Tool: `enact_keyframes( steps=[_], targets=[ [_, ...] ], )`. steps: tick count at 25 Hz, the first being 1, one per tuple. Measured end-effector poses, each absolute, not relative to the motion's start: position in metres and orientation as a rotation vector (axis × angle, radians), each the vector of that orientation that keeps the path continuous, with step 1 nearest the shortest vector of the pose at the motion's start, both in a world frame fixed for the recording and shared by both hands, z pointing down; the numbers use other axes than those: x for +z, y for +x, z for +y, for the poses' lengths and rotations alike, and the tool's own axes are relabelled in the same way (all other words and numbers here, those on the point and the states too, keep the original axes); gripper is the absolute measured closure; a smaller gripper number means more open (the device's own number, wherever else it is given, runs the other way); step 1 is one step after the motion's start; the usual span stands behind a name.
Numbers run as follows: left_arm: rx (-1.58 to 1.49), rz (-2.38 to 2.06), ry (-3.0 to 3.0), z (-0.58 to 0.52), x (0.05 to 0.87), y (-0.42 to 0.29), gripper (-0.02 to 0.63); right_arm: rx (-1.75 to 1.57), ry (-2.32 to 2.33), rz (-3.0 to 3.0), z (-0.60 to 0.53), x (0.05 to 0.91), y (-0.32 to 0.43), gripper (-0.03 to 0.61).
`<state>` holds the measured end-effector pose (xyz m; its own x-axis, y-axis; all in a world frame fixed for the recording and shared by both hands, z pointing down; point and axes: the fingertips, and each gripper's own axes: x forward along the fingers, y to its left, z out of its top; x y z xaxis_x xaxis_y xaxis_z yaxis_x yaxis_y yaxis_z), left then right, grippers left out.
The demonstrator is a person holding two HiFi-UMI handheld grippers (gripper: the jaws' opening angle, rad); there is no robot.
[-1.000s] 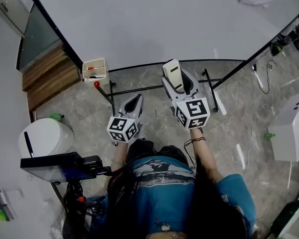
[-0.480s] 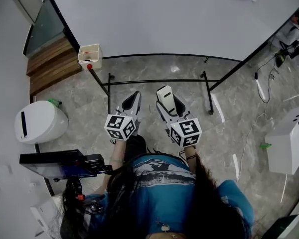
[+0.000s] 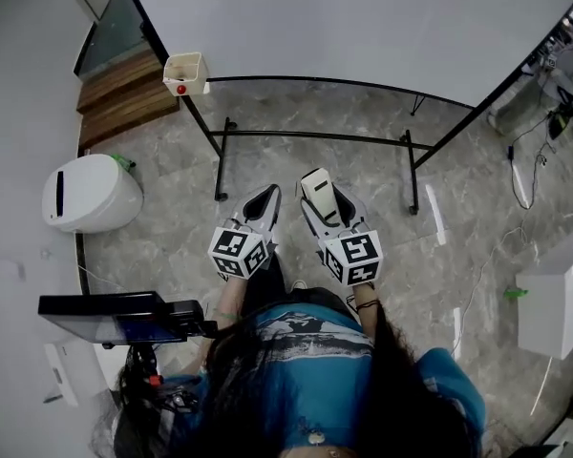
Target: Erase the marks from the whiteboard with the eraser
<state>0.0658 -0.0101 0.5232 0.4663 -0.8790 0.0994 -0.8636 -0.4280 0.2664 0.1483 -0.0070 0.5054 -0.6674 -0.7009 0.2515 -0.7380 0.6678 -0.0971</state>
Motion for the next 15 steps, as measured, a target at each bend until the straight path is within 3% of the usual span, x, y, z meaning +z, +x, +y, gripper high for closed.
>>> enact_keyframes(
  steps=[15],
  targets=[
    [-0.031,-1.499,2.466,0.074,0.514,0.07,0.611,0.332,1.112,-2.72,0.07,0.51,0.13,0.314]
  ],
)
